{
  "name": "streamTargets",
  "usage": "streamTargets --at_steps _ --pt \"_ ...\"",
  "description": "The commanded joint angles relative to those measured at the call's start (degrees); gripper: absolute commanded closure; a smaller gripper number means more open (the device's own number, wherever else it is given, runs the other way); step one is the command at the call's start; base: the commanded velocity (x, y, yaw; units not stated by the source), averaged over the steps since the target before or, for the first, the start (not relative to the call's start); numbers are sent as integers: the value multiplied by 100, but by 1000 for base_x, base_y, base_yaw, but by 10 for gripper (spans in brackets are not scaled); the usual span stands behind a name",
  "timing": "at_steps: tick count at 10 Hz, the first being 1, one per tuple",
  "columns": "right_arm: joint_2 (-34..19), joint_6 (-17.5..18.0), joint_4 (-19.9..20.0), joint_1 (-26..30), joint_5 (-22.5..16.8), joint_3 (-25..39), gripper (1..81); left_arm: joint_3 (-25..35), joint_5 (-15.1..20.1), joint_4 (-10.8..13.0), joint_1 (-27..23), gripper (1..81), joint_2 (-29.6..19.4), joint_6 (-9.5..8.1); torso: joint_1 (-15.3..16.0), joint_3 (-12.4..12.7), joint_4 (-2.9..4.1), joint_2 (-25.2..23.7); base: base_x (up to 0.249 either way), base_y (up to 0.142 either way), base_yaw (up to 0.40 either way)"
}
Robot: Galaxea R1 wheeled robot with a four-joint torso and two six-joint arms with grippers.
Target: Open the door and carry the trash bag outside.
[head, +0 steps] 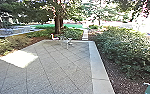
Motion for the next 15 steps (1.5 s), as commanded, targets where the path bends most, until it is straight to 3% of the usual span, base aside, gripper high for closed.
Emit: streamTargets --at_steps 1,2,3,4,5,6,10,13,14,15 --pt "29 -9 -2 217 -319 46 10 87 285 -150 -343 811 -125 -13 0 0 550 0 0 0 0" --pt "29 -9 -2 217 -319 38 10 237 303 -150 -379 811 -204 -5 0 0 731 0 0 0 0" --pt "20 -9 16 217 -319 38 10 543 329 -150 -423 811 -361 -14 -1 0 376 0 0 0 0" --pt "29 -9 16 218 -319 46 10 954 338 -150 -466 811 -571 -14 -1 0 531 0 0 0 0" --pt "21 -9 16 218 -319 46 10 1368 355 -201 -536 811 -817 -14 -1 0 625 0 0 0 0" --pt "20 -9 25 226 -319 46 10 1554 364 -289 -607 811 -950 -14 -1 0 647 0 0 0 0" --pt "29 -9 7 217 -319 46 10 2382 637 -677 -1186 811 -1628 -14 -1 -673 641 -2 0 0 0" --pt "29 -9 16 217 -328 46 10 2470 874 -1063 -1810 811 -1883 -14 -1 -1209 641 0 0 0 0" --pt "29 -9 16 217 -336 46 10 2479 892 -1178 -2030 811 -1936 -14 -1 -888 641 0 0 0 0" --pt "29 -9 25 217 -336 46 10 2479 909 -1326 -2248 811 -1988 -14 0 -1055 641 2 0 0 0"
